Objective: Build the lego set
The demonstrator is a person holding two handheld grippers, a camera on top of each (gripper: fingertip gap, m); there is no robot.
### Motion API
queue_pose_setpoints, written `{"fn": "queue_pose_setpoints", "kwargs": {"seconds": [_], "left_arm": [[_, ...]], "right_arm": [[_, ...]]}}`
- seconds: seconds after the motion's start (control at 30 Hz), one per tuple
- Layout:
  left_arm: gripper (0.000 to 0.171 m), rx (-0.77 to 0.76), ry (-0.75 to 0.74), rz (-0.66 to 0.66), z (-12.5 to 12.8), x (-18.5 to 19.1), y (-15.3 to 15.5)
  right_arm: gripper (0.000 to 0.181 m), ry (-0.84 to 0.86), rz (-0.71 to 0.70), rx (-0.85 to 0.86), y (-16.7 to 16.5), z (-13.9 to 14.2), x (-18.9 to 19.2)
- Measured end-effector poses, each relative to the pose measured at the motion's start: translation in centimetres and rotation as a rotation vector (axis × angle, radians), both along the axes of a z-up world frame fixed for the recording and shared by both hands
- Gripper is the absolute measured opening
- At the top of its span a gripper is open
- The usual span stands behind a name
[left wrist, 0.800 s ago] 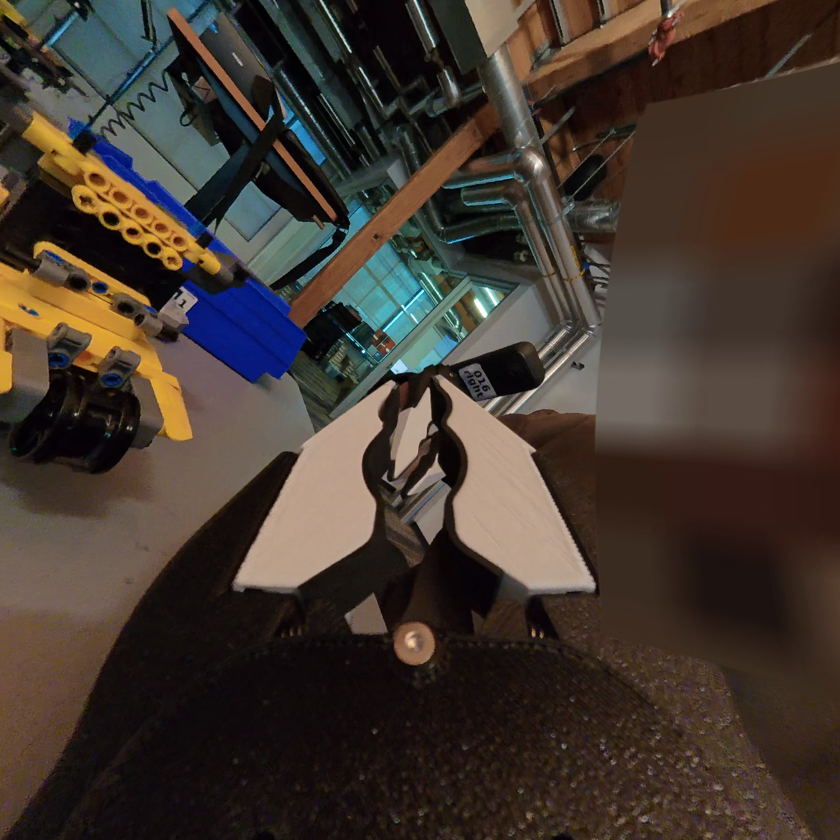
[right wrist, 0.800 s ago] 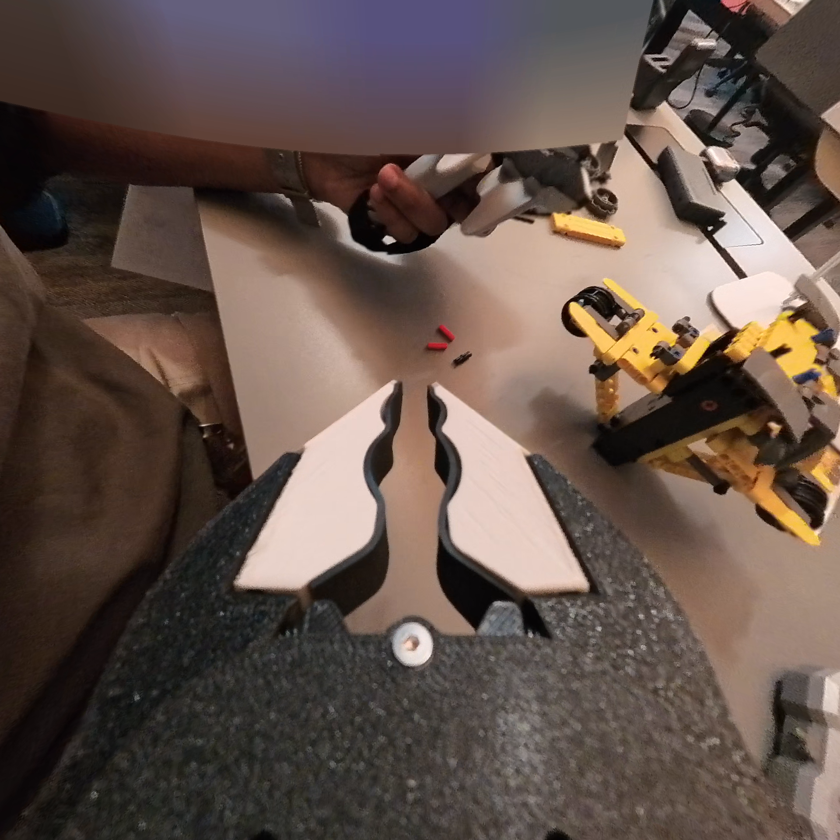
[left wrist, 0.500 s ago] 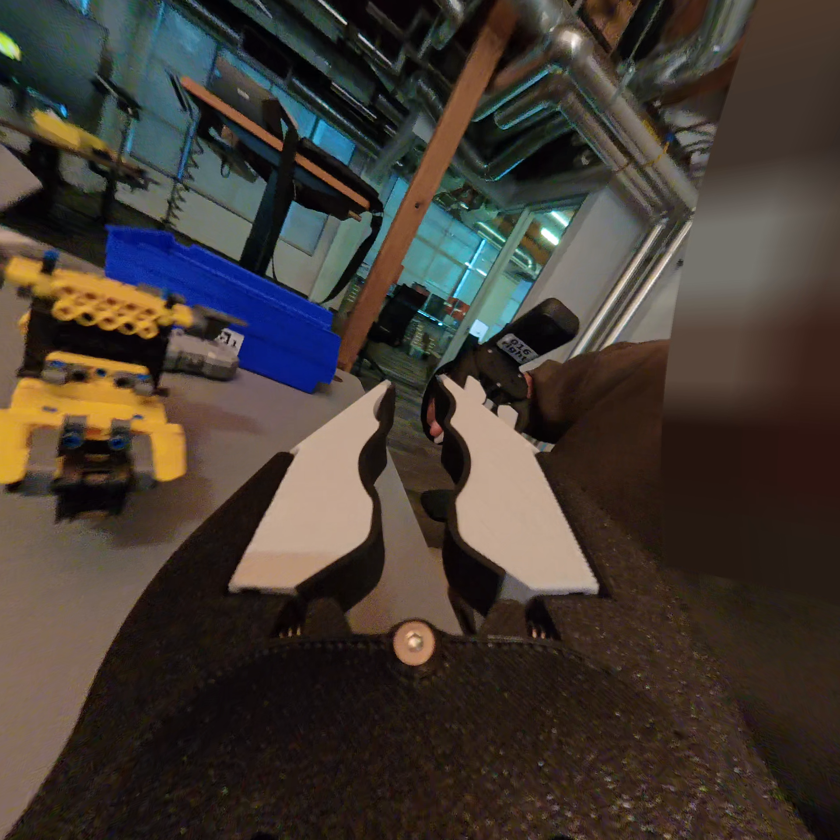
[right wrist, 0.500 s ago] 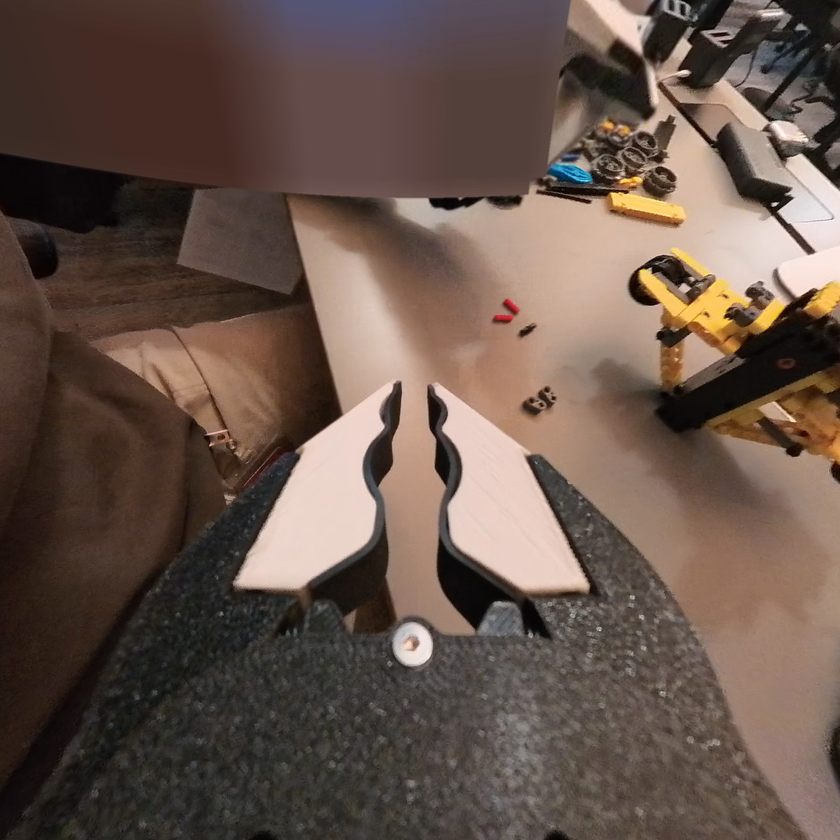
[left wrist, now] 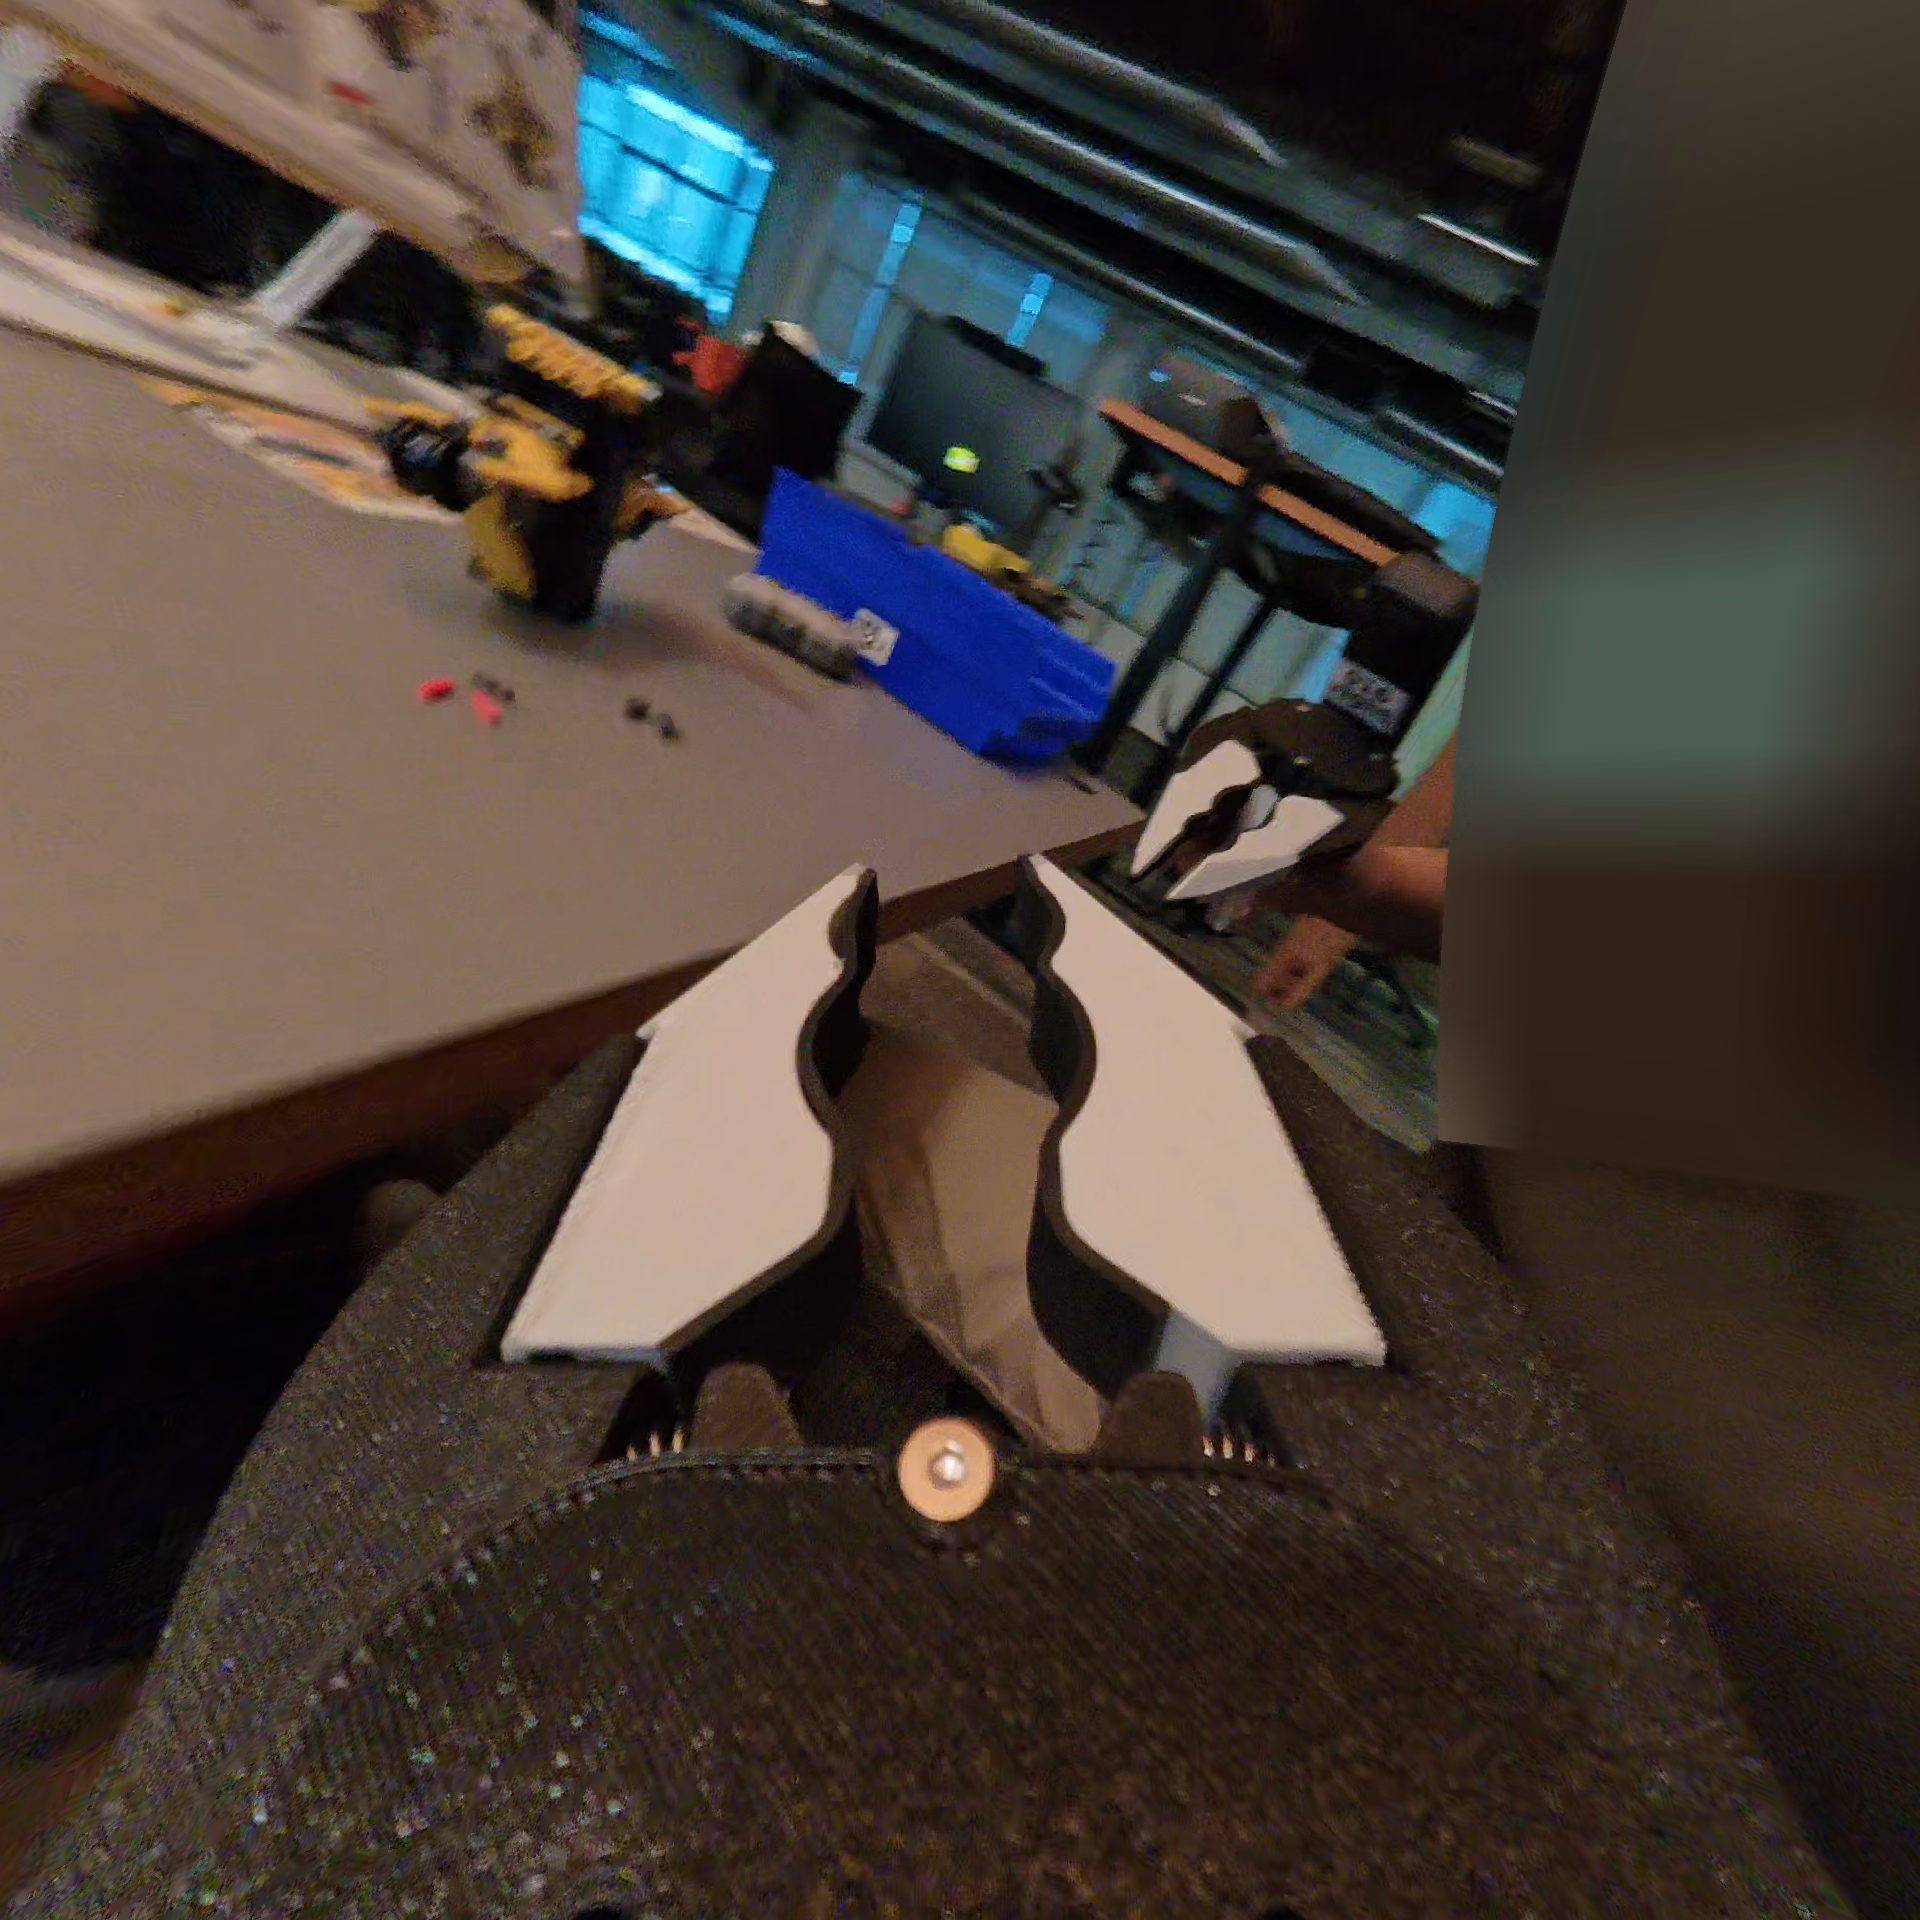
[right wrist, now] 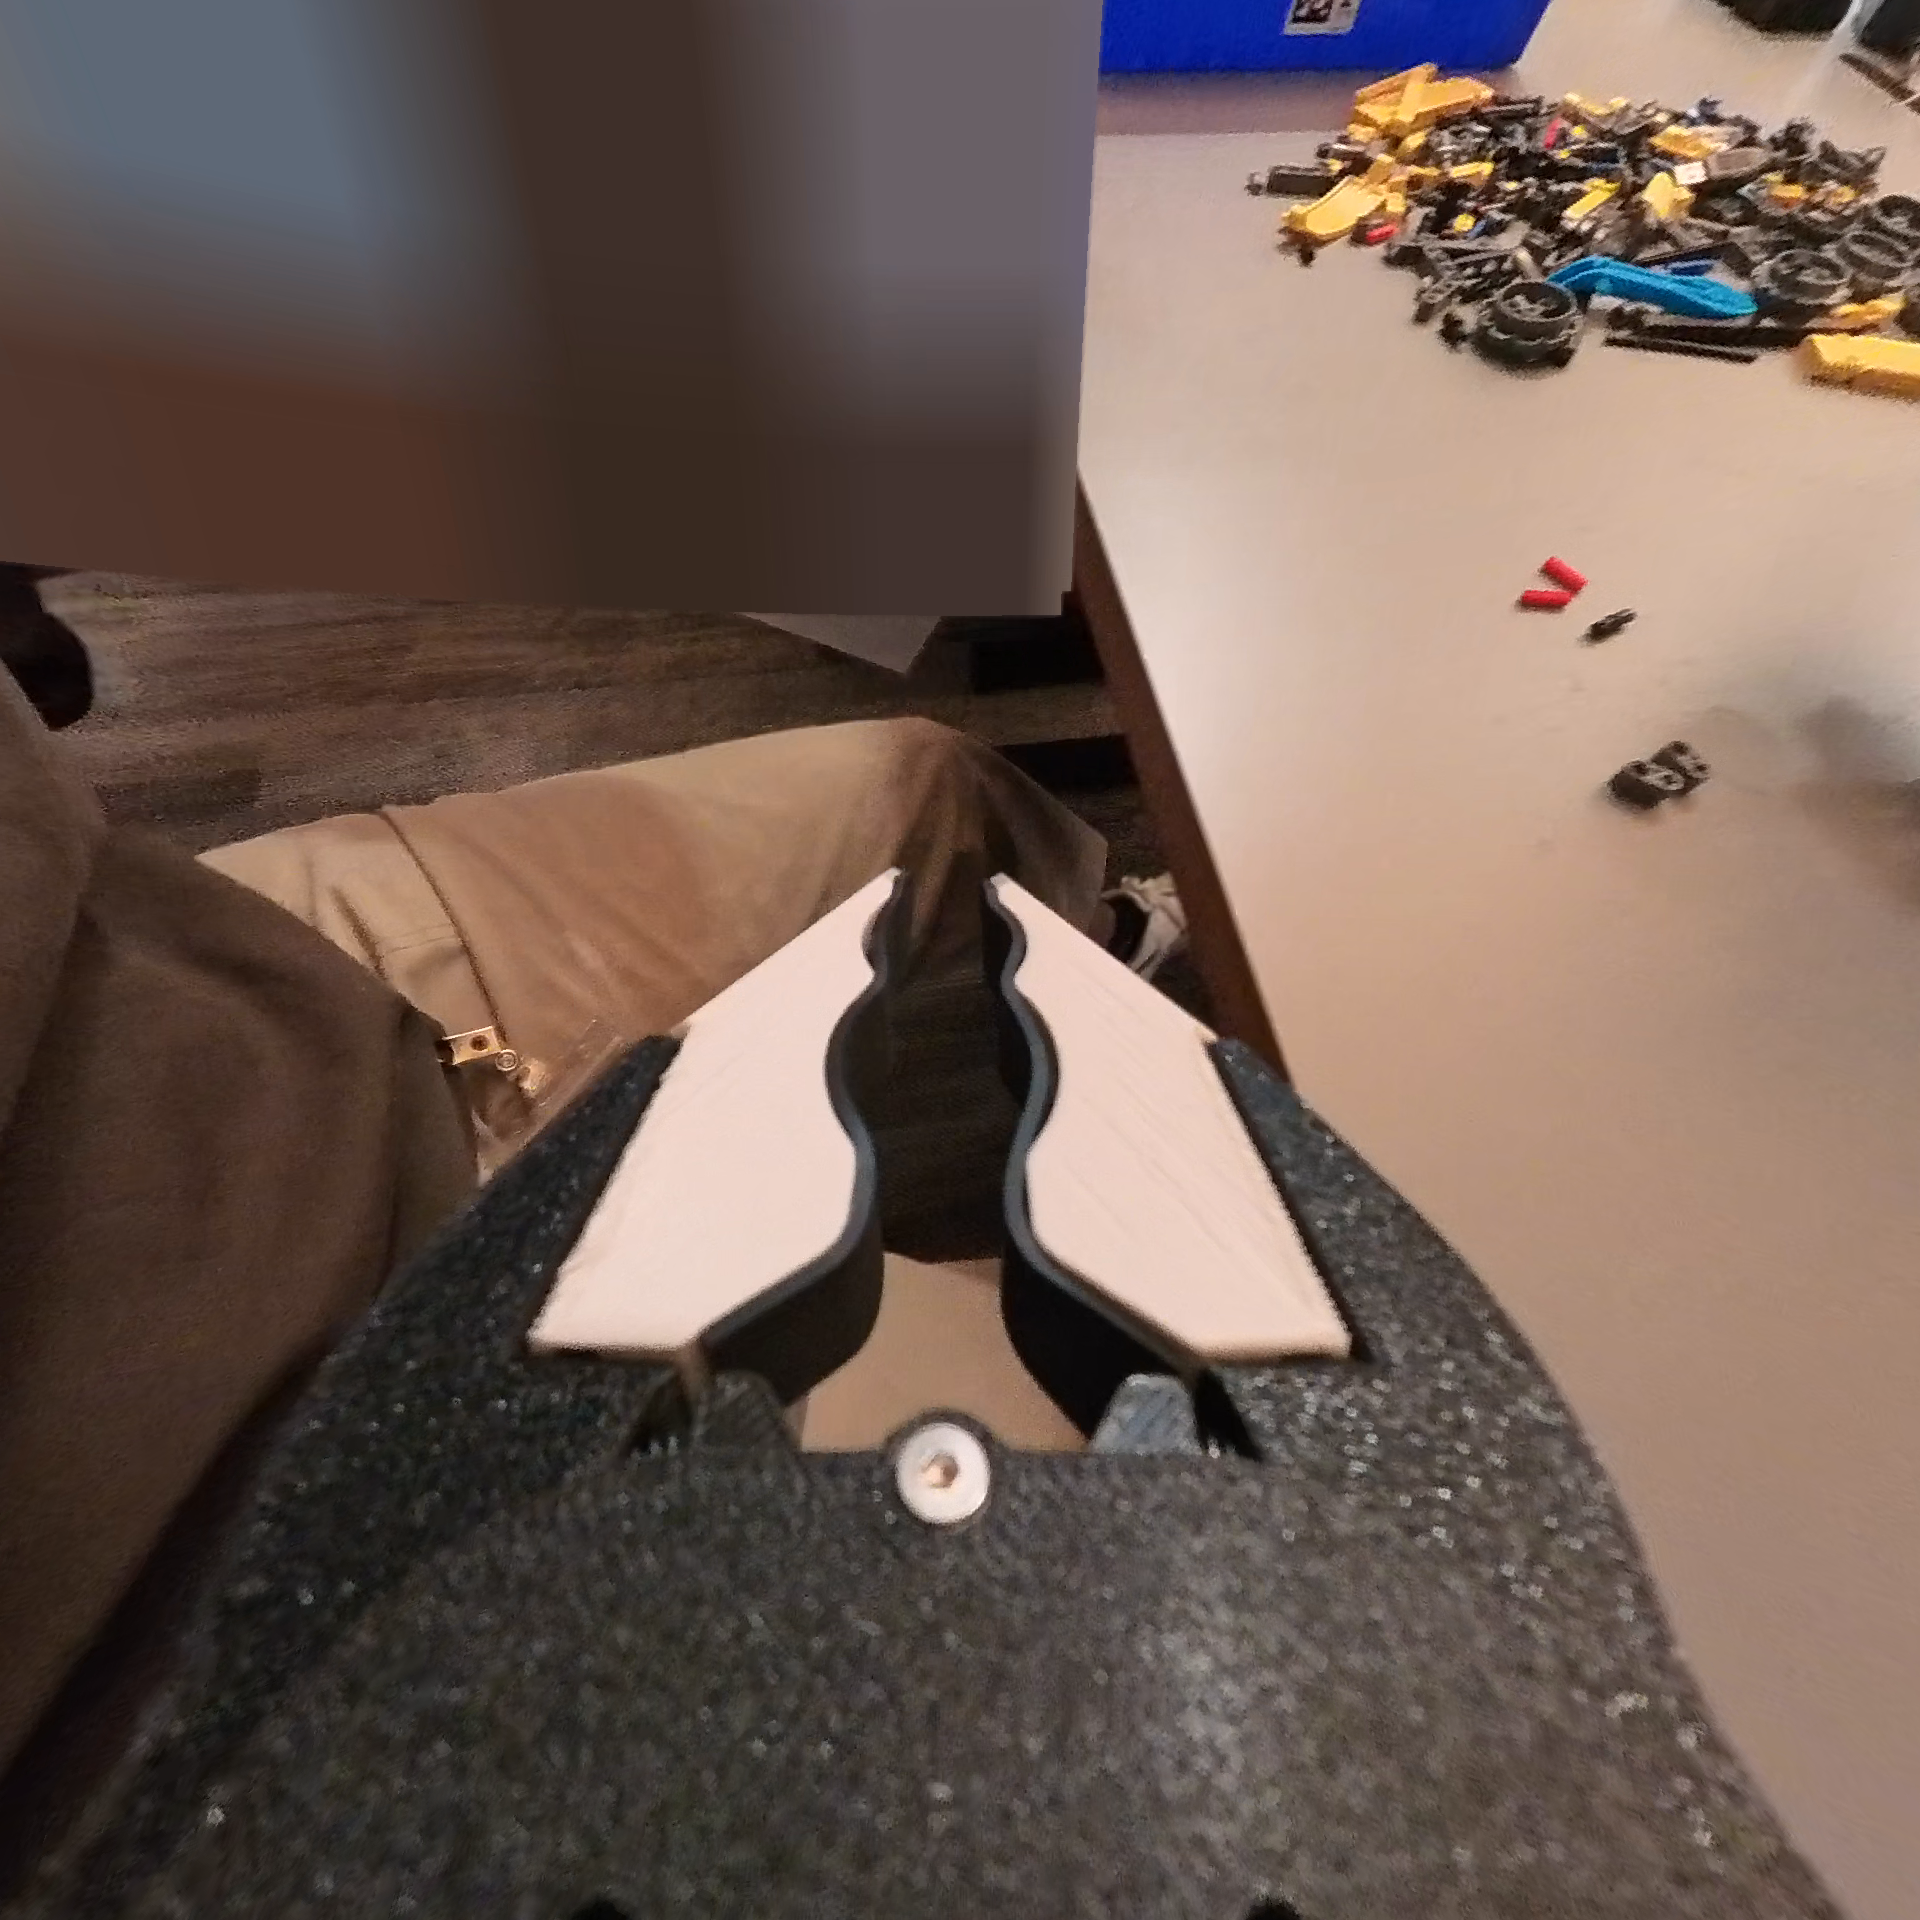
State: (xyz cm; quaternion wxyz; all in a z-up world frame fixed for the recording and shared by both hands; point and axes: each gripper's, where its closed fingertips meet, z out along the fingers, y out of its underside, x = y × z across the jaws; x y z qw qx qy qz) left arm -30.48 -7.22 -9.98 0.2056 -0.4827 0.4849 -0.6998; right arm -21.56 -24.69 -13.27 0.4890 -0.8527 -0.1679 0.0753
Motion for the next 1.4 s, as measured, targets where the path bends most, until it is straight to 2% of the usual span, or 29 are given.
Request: {"fn": "queue_pose_setpoints", "kwargs": {"seconds": [0.1,0.27,0.57,0.7,0.87,1.23,1.4], "left_arm": [[0.025,-0.059,0.031,0.129,-1.8,-4.0,-0.3],[0.027,-0.179,0.051,0.266,-4.3,-9.3,-1.5],[0.029,-0.345,0.060,0.408,-7.0,-15.0,-4.6],[0.030,-0.399,0.040,0.467,-7.3,-16.1,-5.2],[0.030,-0.424,0.056,0.460,-8.1,-15.7,-4.9],[0.033,-0.397,0.075,0.464,-8.5,-15.9,-4.7],[0.033,-0.392,0.071,0.484,-8.5,-16.4,-4.1]], "right_arm": [[0.013,0.008,0.018,-0.015,-1.4,-0.7,-1.4],[0.014,0.013,0.054,-0.037,-3.0,-1.4,-3.4],[0.015,-0.003,0.108,-0.025,-4.2,-1.3,-6.9],[0.016,-0.038,0.095,-0.016,-4.9,-0.7,-7.2],[0.016,-0.064,0.063,-0.010,-5.8,-0.4,-7.2],[0.018,-0.236,0.100,-0.041,-5.8,-2.8,-8.7],[0.018,-0.233,0.104,-0.041,-5.5,-2.7,-9.0]]}}
